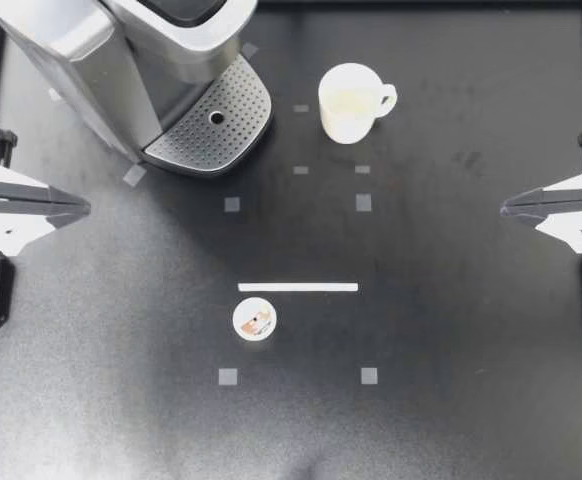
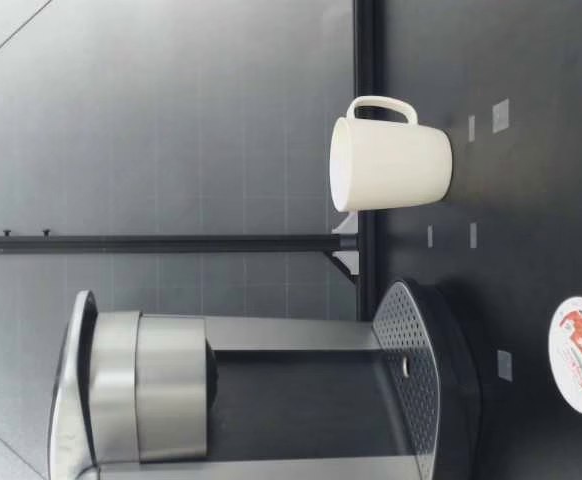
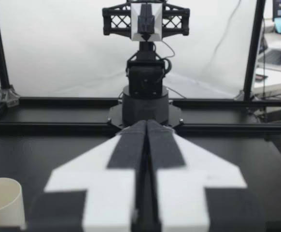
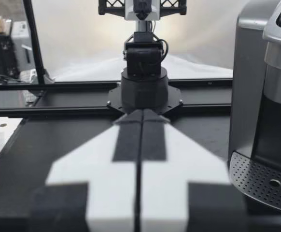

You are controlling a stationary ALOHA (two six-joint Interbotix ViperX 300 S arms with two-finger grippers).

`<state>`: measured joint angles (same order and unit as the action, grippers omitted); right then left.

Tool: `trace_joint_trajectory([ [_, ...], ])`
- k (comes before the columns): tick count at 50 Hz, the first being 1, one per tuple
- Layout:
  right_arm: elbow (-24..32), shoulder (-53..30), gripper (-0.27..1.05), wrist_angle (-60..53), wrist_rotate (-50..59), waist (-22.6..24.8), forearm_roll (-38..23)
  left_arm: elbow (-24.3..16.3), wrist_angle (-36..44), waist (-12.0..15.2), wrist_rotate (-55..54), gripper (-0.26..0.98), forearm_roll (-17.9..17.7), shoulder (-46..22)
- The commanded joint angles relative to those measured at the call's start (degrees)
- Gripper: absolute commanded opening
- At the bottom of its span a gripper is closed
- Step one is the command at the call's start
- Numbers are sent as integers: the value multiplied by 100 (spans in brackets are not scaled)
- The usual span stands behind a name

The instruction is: Place the coffee capsule inside the capsule container, then place the cup onto the center of the cup tray.

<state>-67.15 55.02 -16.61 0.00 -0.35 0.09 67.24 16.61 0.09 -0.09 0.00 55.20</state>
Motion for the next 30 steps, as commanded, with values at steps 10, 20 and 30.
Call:
trace_joint_trajectory([
  [10, 237, -615, 5, -193, 26, -18, 0, -44, 352, 114, 35, 12, 9, 70],
  [20, 809, -1934, 5, -18, 44, -18, 35, 26, 387, 123, 44, 12, 9, 44],
  [30, 1591, -3234, 5, 686, 26, 18, 44, 123, 387, 123, 9, 12, 9, 53],
])
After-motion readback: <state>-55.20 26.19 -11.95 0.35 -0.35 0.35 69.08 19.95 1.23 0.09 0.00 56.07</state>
